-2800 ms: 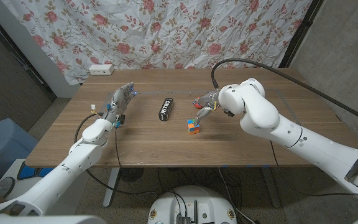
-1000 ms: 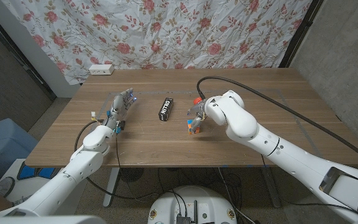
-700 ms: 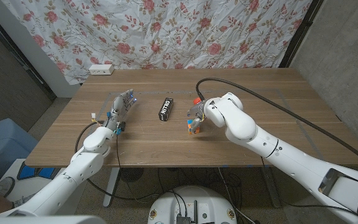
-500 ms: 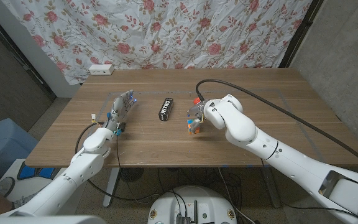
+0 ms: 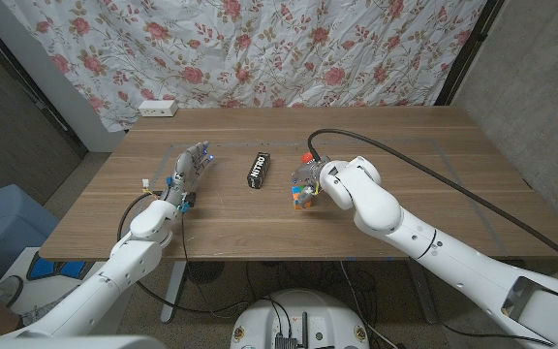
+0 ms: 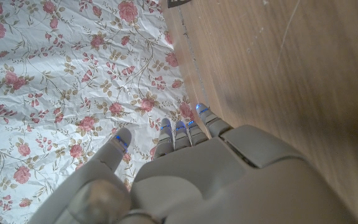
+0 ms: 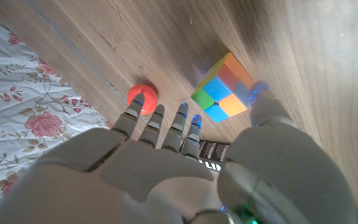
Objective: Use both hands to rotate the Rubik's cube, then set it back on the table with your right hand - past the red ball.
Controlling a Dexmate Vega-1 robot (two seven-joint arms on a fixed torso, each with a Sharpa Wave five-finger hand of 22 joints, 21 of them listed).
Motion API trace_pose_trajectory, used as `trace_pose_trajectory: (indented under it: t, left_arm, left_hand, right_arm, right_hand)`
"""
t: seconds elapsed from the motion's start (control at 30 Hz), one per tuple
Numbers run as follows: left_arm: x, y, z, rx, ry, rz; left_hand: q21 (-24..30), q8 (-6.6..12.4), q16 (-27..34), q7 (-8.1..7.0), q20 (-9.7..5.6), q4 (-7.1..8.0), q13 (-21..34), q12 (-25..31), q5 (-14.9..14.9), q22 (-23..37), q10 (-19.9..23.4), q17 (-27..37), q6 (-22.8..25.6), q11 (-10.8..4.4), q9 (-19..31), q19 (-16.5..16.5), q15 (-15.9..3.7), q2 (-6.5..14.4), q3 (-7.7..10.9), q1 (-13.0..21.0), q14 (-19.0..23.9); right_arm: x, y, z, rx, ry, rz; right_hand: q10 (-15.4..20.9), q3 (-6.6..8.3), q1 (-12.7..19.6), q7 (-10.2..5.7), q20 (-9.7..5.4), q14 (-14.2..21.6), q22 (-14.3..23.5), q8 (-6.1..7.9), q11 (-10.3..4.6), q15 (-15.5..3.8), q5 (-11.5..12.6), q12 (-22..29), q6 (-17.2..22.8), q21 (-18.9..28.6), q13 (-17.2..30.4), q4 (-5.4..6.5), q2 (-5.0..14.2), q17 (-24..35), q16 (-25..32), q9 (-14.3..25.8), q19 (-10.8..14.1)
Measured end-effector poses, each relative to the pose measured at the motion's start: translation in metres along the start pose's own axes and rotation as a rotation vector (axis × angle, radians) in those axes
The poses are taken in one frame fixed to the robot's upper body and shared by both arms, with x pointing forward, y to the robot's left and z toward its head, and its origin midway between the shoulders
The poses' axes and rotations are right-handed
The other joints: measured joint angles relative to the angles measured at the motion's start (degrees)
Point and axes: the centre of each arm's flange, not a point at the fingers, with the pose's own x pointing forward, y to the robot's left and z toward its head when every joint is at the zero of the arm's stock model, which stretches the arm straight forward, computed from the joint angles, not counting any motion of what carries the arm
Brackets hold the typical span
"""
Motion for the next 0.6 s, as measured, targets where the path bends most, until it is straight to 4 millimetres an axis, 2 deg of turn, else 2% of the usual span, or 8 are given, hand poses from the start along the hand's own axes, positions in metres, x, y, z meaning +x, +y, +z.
trace_pose_trajectory:
  t: [0.13, 0.43, 0.5, 0.6]
  left_arm:
    - [-0.0004, -0.0007, 0.0001, -0.001, 0.000, -0.002]
    - [-0.0016, -0.0019, 0.0003, -0.002, -0.001, -0.002]
    - [-0.0021, -0.0023, 0.0003, -0.002, -0.001, -0.003]
    - [-0.0025, -0.0022, 0.0002, -0.002, -0.001, -0.001]
  left_hand:
    - [0.00, 0.43, 0.00, -0.11, 0.00, 0.24, 0.00, 0.00, 0.00, 0.00, 0.00, 0.00, 0.51, 0.00, 0.00, 0.00, 0.00, 0.00, 0.24, 0.00, 0.00]
    - [0.00, 0.43, 0.00, 0.19, 0.00, 0.24, 0.00, 0.00, 0.00, 0.00, 0.00, 0.00, 0.80, 0.00, 0.00, 0.00, 0.00, 0.01, 0.23, 0.00, 0.00]
    - [0.00, 0.43, 0.00, 0.04, 0.00, 0.24, 0.00, 0.00, 0.00, 0.00, 0.00, 0.00, 0.95, 0.00, 0.00, 0.00, 0.00, 0.24, 0.24, -0.24, 0.00]
    - [0.00, 0.43, 0.00, 0.13, 0.00, 0.23, 0.00, 0.00, 0.00, 0.00, 0.21, 0.00, 1.36, 0.21, 0.00, -0.01, 0.00, 0.24, 0.23, -0.23, 0.00]
  right_arm:
    - [-0.0001, 0.0024, -0.0006, 0.002, 0.007, 0.002]
    - [-0.0006, 0.0017, 0.0001, 0.004, 0.016, -0.044]
    - [-0.0007, 0.0016, 0.0003, 0.002, 0.018, -0.054]
    - [-0.0006, 0.0032, 0.0010, 0.004, 0.018, -0.056]
  right_hand:
    - [0.82, 0.16, 0.68, -0.54, -0.22, 0.40, -0.04, 0.00, -0.03, -0.41, 0.00, 0.00, 0.54, 0.00, 0.00, -0.16, -0.68, 0.00, 0.00, 0.00, 0.22]
    - [3.11, 0.15, 1.97, -1.86, -0.62, 1.64, -0.15, 1.00, -0.45, -1.65, 0.27, 0.23, 2.48, 0.00, 0.26, -0.16, -0.76, 0.01, 0.41, 0.00, 1.43]
    - [3.60, 0.15, 2.67, -1.83, -0.83, 2.15, -0.15, 1.21, -0.49, -1.96, 0.27, 0.23, 2.94, 0.00, 0.26, -0.16, -1.44, 0.01, 0.45, -0.01, 1.65]
    - [3.92, 0.15, 2.99, -2.07, -1.02, 2.34, -0.14, 1.44, -0.64, -2.15, 0.27, 0.30, 3.51, 0.00, 0.53, -0.16, -1.08, 0.01, 0.45, -0.01, 1.84]
